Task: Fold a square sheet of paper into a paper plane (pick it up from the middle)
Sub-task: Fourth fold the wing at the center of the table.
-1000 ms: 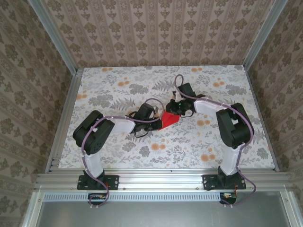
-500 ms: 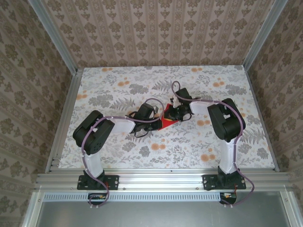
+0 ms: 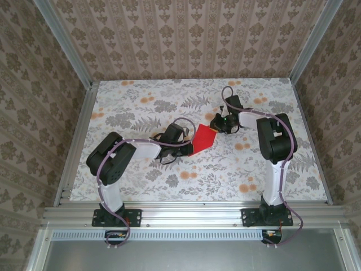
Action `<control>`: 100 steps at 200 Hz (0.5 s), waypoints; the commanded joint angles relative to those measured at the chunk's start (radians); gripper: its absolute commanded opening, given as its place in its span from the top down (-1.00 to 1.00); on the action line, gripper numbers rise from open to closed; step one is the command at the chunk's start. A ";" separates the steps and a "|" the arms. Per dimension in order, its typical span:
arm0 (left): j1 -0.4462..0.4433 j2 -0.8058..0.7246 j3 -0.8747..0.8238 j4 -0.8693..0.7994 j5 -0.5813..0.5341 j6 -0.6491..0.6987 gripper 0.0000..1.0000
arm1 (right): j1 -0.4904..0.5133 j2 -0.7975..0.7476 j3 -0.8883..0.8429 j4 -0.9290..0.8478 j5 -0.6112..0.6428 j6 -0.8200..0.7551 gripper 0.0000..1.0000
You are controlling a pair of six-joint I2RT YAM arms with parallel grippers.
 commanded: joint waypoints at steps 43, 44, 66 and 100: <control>-0.015 0.030 0.010 -0.176 -0.001 0.013 1.00 | 0.120 -0.169 -0.103 0.010 -0.002 0.023 0.74; -0.015 0.030 0.009 -0.176 -0.001 0.012 1.00 | 0.122 -0.168 -0.104 0.012 -0.003 0.026 0.74; -0.015 0.020 0.006 -0.176 -0.013 0.004 1.00 | 0.158 -0.136 -0.132 0.047 -0.025 0.066 0.74; -0.015 0.010 0.002 -0.173 -0.014 -0.003 1.00 | 0.184 -0.086 -0.142 0.070 -0.059 0.086 0.74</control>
